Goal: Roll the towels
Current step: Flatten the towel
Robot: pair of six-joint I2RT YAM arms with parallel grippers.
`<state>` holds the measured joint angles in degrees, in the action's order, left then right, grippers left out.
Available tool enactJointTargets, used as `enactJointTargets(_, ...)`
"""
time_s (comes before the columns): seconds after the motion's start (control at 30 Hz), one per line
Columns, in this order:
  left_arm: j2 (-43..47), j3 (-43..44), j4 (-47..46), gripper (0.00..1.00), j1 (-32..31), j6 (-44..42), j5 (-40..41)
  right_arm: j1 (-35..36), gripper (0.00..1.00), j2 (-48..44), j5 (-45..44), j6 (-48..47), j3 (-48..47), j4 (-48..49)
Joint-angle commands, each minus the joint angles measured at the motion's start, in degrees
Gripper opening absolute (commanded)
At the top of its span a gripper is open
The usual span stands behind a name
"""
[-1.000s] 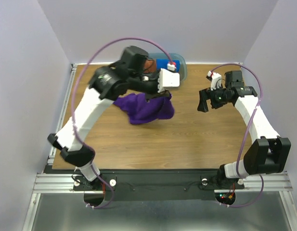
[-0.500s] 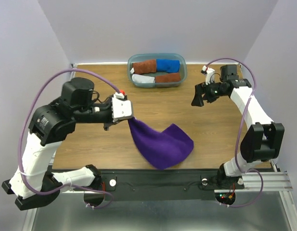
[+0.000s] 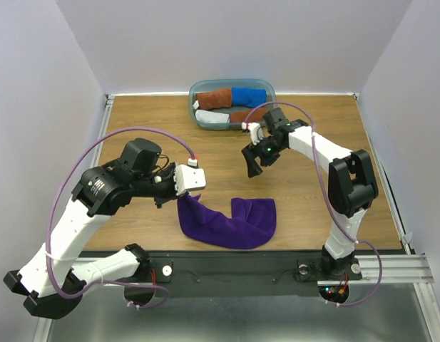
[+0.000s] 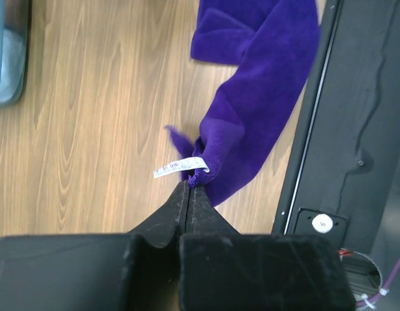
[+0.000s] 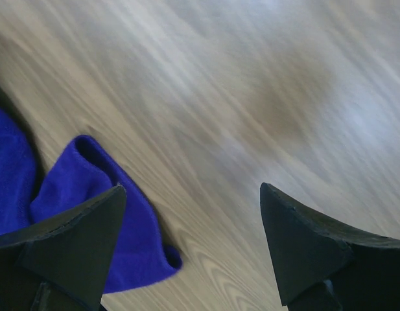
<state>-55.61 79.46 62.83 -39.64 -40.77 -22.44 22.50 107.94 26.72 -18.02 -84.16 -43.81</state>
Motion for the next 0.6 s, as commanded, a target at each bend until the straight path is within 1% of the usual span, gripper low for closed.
enactJointTargets(0.0,2.1,-2.1,-4.2,0.0,1.1,0.9,2.7,6.0,0.87,0.3,-1.1,1.4,-0.1,1.7)
enactJointTargets(0.07,2.4,-2.3,-4.6,0.0,1.8,1.4,2.2,7.6,0.76,1.3,-1.3,2.7,0.5,1.6)
enactJointTargets(0.1,2.5,-2.2,-4.9,0.0,2.0,1.7,1.7,8.6,0.67,1.6,-1.2,3.3,0.9,1.5)
enactJointTargets(0.13,2.6,-2.2,-4.9,0.0,2.1,1.8,1.5,8.9,0.63,1.5,-1.0,4.4,2.0,1.4)
enactJointTargets(0.2,2.6,-2.0,-5.0,0.0,2.3,1.9,1.5,9.0,0.61,0.8,-0.8,5.6,3.0,1.4)
enactJointTargets(0.27,2.7,-1.9,-5.2,0.0,2.4,1.8,1.4,9.0,0.55,-0.4,-0.5,7.4,4.4,0.8)
enactJointTargets(0.37,2.8,-1.9,-5.3,0.0,2.5,1.9,1.3,9.1,0.53,-1.8,0.7,8.5,6.7,-0.7)
enactJointTargets(0.47,2.9,-2.2,-5.6,0.0,2.5,2.3,1.4,9.1,0.49,-2.5,-0.5,9.2,8.9,-1.2)
enactJointTargets(0.57,2.8,-2.4,-5.9,0.0,2.7,2.4,1.0,9.1,0.49,-2.4,0.4,9.5,9.9,-1.8)
